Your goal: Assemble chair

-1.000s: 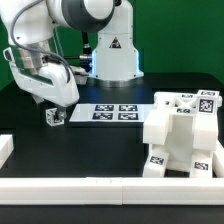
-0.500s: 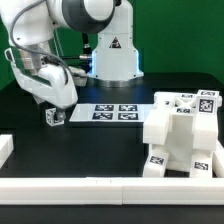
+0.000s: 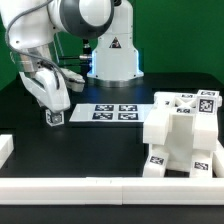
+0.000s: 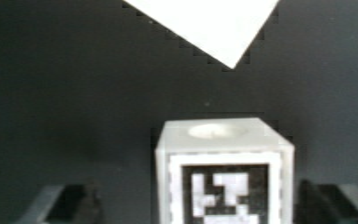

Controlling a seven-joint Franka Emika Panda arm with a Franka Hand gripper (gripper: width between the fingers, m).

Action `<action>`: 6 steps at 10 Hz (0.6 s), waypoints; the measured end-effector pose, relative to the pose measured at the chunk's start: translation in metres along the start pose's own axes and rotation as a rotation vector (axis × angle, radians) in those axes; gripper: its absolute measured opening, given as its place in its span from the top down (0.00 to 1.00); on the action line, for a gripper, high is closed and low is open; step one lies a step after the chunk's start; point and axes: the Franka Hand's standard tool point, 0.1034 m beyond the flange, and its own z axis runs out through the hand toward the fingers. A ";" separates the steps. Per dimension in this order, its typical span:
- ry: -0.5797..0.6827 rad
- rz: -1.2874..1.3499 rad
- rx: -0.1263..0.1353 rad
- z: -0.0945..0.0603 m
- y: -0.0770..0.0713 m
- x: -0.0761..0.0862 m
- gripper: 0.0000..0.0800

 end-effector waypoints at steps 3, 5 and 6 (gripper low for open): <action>0.000 0.000 0.000 0.000 0.000 0.000 0.60; 0.002 -0.107 -0.013 -0.004 -0.012 -0.001 0.65; 0.009 -0.206 -0.015 -0.007 -0.020 0.000 0.65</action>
Offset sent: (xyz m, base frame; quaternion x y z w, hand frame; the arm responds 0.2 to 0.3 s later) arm 0.0000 0.0000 0.0000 0.0000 0.0000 0.0000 1.0000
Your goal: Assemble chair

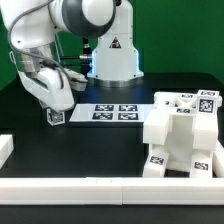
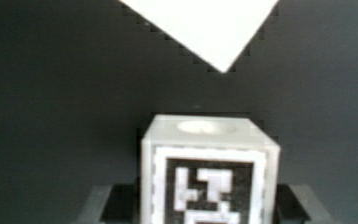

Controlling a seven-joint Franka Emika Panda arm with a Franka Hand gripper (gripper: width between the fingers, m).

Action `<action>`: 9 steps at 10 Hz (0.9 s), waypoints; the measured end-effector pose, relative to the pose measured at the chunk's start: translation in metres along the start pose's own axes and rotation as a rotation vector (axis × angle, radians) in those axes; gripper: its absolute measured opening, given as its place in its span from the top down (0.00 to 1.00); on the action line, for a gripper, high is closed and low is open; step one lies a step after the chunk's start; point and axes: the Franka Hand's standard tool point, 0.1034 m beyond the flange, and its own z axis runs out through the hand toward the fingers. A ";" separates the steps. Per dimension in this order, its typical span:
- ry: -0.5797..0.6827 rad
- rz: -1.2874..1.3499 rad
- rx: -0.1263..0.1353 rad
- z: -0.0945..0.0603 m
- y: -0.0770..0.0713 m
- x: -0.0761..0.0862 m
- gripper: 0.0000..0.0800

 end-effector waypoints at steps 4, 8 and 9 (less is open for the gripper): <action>0.003 -0.123 -0.016 0.006 -0.019 -0.014 0.64; 0.024 -0.301 -0.047 0.006 -0.025 -0.015 0.64; 0.020 -0.323 -0.046 0.006 -0.030 -0.018 0.64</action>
Offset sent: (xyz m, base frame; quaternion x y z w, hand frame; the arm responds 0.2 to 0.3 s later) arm 0.0000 0.0000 0.0000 0.0000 0.0000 0.0000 1.0000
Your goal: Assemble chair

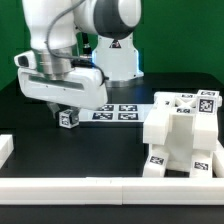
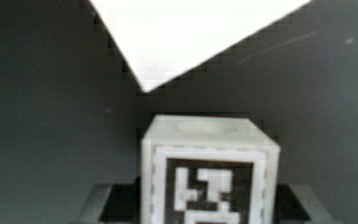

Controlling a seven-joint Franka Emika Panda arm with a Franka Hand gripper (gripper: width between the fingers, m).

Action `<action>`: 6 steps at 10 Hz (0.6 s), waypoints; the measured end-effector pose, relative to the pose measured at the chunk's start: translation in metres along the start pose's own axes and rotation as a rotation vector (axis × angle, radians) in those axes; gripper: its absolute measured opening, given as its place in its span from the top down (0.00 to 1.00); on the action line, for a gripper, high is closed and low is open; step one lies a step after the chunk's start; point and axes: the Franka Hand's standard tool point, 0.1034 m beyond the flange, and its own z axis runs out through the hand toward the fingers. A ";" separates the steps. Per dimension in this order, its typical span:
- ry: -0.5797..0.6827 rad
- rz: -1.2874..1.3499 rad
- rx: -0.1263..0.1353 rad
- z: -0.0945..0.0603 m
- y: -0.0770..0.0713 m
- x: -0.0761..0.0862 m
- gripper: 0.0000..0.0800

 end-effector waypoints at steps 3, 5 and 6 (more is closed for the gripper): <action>0.019 0.019 -0.008 0.001 0.003 -0.001 0.64; 0.016 0.048 -0.008 0.002 0.003 -0.002 0.64; 0.015 0.048 -0.008 0.002 0.003 -0.002 0.64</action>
Offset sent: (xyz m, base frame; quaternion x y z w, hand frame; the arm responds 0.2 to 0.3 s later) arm 0.0000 0.0000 0.0000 0.0000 0.0000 0.1296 0.9916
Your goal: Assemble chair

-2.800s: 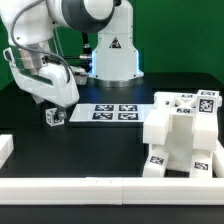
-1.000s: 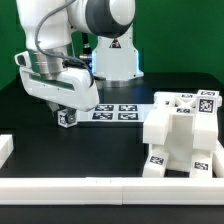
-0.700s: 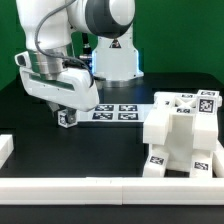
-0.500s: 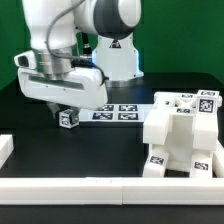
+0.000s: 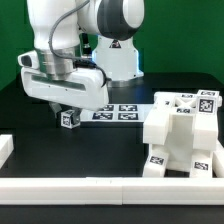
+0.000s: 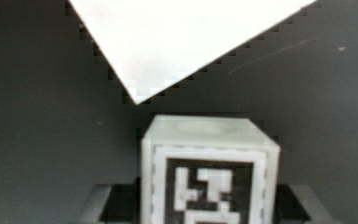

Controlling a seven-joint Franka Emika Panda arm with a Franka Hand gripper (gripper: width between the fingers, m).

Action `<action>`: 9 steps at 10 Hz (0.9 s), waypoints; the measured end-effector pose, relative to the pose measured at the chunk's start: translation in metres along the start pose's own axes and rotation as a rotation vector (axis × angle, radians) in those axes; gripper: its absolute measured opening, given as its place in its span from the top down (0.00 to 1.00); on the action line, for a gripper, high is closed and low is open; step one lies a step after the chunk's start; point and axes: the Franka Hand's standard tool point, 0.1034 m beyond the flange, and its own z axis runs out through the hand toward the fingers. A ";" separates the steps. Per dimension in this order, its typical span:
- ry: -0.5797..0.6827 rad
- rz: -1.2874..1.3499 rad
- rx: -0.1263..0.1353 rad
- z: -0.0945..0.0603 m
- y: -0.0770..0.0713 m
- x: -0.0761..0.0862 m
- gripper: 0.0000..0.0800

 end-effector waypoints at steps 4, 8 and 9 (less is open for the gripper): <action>-0.062 0.020 0.022 -0.001 -0.002 -0.003 0.35; -0.304 0.013 0.083 -0.025 -0.015 0.021 0.19; -0.325 -0.035 0.086 -0.028 -0.021 0.028 0.19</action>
Offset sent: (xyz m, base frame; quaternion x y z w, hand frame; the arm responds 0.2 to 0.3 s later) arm 0.0000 0.0000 0.0000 0.0000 -0.0650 0.0000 0.9979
